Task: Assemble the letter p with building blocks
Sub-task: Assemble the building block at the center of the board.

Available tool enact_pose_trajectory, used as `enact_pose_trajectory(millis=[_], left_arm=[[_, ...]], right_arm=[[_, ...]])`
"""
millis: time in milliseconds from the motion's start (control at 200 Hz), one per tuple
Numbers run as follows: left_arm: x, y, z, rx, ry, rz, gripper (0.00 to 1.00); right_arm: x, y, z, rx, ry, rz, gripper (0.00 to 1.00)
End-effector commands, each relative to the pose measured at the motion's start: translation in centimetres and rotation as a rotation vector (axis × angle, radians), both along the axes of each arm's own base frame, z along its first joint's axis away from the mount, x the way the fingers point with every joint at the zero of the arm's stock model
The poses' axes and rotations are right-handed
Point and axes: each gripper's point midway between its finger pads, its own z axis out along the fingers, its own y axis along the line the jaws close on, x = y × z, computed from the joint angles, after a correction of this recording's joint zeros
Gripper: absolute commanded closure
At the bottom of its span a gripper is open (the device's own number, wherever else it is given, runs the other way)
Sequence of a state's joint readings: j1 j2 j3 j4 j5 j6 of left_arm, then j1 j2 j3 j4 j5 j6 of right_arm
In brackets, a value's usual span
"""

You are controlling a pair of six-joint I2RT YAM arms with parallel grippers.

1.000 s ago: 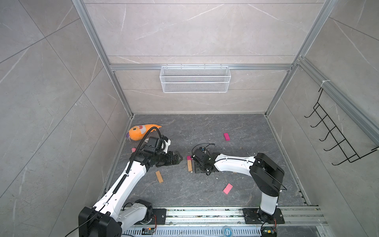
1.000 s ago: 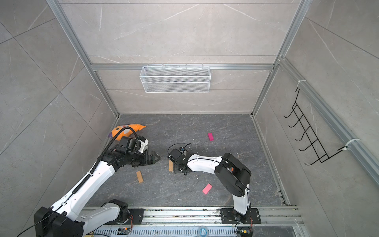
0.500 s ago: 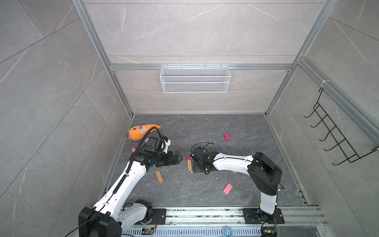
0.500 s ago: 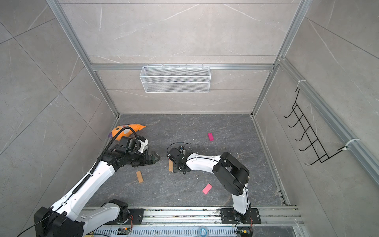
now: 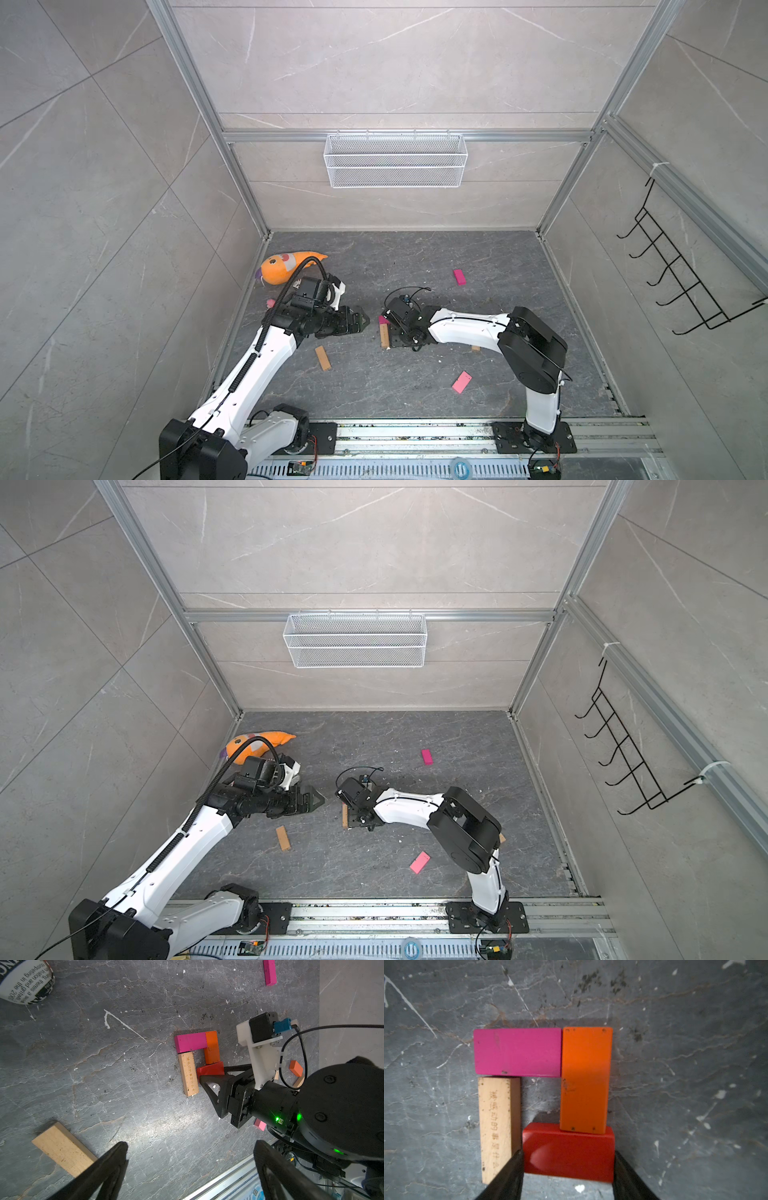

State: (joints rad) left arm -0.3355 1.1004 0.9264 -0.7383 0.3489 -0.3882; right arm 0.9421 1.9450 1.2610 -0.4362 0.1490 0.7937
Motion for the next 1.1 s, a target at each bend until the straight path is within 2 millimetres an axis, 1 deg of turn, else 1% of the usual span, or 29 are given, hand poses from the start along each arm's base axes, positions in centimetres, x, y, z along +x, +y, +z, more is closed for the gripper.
enact_pose_trajectory(millis=[0, 230, 490, 764, 1094], left_arm=[[-0.1, -0.2, 0.6, -0.009, -0.009, -0.031, 0.02], [-0.1, -0.2, 0.4, -0.009, 0.0, -0.03, 0.02], [-0.2, -0.2, 0.3, -0.009, 0.007, -0.032, 0.02], [-0.1, -0.3, 0.2, -0.01, 0.012, -0.034, 0.02], [-0.2, -0.4, 0.0, -0.011, 0.021, -0.035, 0.02]], right_arm=[[-0.2, -0.1, -0.9, -0.011, 0.028, -0.021, 0.36], [-0.2, -0.2, -0.8, -0.012, 0.026, -0.026, 0.3], [-0.1, -0.3, -0.7, -0.011, 0.021, -0.027, 0.26], [0.0, -0.4, -0.1, -0.006, 0.009, -0.03, 0.26], [0.0, -0.6, 0.6, 0.019, -0.001, -0.038, 0.28]])
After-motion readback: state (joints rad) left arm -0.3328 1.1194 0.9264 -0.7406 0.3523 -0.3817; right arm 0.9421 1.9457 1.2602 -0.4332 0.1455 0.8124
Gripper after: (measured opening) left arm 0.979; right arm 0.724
